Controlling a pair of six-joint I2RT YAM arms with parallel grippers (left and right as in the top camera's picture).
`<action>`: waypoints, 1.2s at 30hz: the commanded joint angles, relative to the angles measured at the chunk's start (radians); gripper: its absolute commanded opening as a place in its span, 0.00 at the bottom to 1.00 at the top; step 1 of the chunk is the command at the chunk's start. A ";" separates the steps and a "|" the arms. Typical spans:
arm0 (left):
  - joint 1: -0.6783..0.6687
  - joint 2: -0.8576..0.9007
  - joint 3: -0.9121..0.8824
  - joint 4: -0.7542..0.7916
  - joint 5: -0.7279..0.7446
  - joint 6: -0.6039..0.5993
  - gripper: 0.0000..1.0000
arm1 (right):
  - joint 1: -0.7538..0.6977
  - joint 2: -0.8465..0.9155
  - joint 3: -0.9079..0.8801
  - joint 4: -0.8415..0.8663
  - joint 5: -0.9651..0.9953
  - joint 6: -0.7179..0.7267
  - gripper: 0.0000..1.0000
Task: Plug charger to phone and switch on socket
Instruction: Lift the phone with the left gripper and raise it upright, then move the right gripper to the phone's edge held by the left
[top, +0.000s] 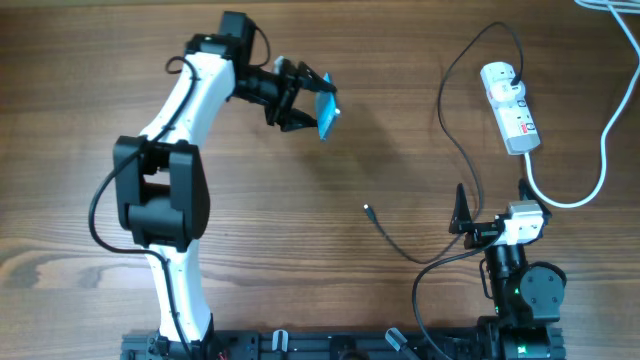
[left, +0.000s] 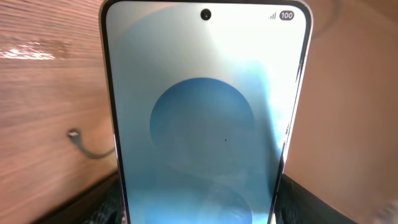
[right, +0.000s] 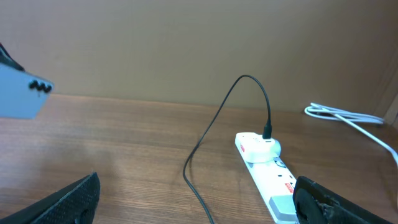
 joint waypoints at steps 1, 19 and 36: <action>0.042 -0.054 -0.004 0.000 0.217 -0.002 0.67 | -0.005 -0.002 -0.001 0.003 -0.002 0.012 1.00; 0.134 -0.054 -0.004 -0.001 0.444 -0.002 0.67 | -0.005 -0.001 -0.001 0.174 -0.423 1.370 1.00; 0.133 -0.054 -0.004 0.000 0.359 -0.002 0.67 | -0.005 0.421 0.771 -0.332 -0.647 0.512 1.00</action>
